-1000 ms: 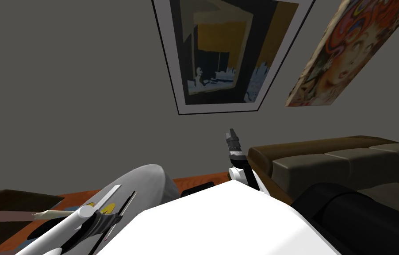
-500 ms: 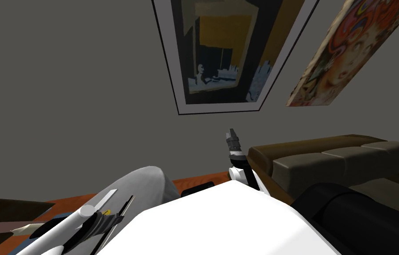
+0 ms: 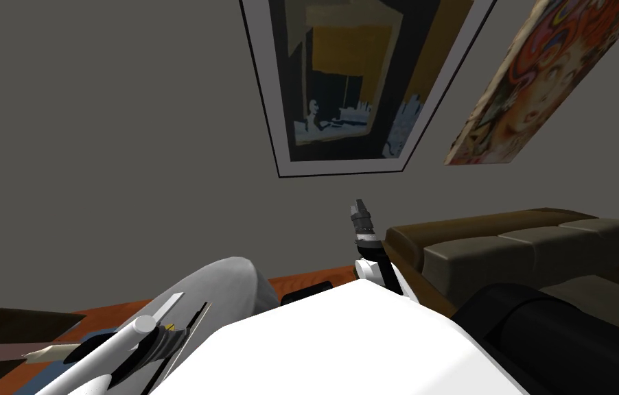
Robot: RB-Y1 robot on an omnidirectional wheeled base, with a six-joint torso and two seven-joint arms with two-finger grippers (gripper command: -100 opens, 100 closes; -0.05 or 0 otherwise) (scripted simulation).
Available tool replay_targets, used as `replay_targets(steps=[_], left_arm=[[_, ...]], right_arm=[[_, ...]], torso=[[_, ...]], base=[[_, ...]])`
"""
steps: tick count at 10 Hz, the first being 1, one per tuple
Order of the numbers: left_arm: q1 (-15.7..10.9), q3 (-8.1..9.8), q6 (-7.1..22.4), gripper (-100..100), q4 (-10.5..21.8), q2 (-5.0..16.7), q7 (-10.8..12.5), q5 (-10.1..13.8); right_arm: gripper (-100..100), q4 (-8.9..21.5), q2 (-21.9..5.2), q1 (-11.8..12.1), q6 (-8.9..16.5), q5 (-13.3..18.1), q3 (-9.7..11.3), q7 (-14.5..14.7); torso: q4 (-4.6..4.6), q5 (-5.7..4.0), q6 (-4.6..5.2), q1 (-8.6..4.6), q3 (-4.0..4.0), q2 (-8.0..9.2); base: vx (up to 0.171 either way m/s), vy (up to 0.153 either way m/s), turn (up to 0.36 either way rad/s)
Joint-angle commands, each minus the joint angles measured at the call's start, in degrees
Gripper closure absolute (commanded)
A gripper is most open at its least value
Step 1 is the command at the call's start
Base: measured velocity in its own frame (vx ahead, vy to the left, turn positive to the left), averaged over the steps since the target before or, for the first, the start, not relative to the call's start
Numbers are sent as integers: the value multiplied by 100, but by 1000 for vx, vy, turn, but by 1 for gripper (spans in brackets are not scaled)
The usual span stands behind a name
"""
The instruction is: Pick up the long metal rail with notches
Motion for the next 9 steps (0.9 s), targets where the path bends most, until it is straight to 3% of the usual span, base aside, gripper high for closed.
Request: replay_targets(steps=[1,3,4,5,8,9], left_arm=[[0,0,0,100,0,0,0,0],[1,3,-1,100,0,3,3,0],[1,3,-1,0,0,3,4,0],[54,50,184,100,-158,73,-7,37],[79,72,254,100,-224,101,-10,55],[82,75,275,0,-233,105,-11,57]], right_arm=[[0,0,0,0,0,0,0,0],[0,0,0,0,0,0,0,0],[0,0,0,0,0,0,0,0],[0,0,0,0,0,0,0,0],[0,0,0,0,0,0,0,0],[0,0,0,0,0,0,0,0]], torso=[[0,0,0,0,0,0],[0,3,2,4,-1,-1],[-1,3,3,4,-1,-1],[-1,3,3,4,-1,-2],[0,-3,3,-13,-1,-2],[-1,0,4,-6,-1,-2]], base=[[0,0,0],[0,0,0],[0,0,0],[-2,-25,-1],[4,-28,5],[0,0,0]])
